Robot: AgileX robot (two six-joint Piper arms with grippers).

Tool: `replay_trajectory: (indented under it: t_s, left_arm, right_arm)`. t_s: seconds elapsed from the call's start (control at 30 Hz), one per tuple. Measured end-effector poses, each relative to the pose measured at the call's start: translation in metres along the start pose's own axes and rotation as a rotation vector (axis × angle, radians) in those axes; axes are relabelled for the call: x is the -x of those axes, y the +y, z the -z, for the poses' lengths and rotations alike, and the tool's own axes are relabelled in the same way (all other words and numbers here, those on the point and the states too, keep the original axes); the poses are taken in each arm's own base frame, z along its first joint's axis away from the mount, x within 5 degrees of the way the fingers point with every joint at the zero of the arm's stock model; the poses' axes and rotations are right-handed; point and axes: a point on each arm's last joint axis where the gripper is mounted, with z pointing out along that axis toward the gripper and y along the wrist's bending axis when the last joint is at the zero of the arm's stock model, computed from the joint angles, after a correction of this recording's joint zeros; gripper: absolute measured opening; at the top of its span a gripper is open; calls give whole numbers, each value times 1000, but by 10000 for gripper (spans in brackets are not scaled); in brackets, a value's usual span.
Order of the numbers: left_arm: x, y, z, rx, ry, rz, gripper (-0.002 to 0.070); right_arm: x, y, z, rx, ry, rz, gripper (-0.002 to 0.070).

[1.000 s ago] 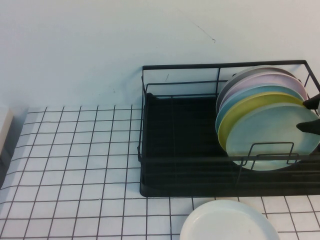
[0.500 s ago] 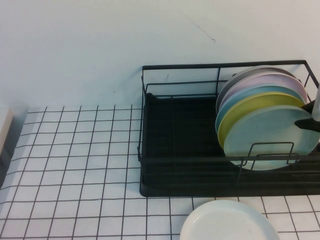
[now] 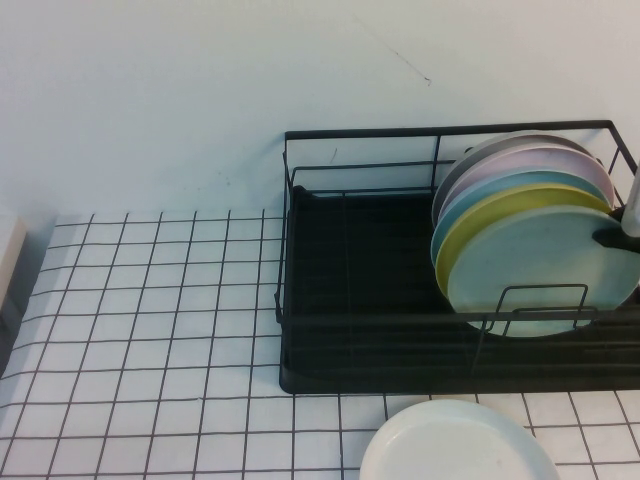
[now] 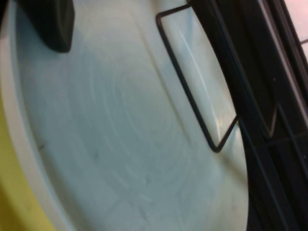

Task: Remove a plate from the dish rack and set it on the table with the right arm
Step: Grasp the plate from the shelf, then place the plate from the table

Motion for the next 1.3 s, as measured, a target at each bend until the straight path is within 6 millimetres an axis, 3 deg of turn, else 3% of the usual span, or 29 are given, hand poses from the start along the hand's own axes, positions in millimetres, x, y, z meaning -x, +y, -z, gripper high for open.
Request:
replay_trajectory:
  t_s: [0.13, 0.23, 0.47, 0.63, 0.77, 0.87, 1.03, 1.2, 1.3]
  left_arm:
    - [0, 0, 0, 0, 0, 0, -3]
    - [0, 0, 0, 0, 0, 0, -3]
    - [0, 0, 0, 0, 0, 0, -3]
    - [0, 0, 0, 0, 0, 0, -3]
    - [0, 0, 0, 0, 0, 0, -3]
    - [0, 0, 0, 0, 0, 0, -3]
    - [0, 0, 0, 0, 0, 0, -3]
    - [0, 0, 0, 0, 0, 0, -3]
    - [0, 0, 0, 0, 0, 0, -3]
  right_arm:
    - [14, -2, 20, -49, -24, 14, 89]
    - [31, -1, 46, -104, -55, 42, 89]
    - [74, 13, 125, -271, -137, 27, 89]
    - [94, 43, 166, -203, -201, -173, 89]
    - [101, 70, 183, -32, -218, -445, 89]
    - [100, 86, 183, 110, -183, -605, 89]
    - [84, 108, 164, 287, -134, -808, 89]
    - [53, 139, 127, 385, -164, -1035, 89]
    - [34, 153, 111, 384, -117, -1078, 89]
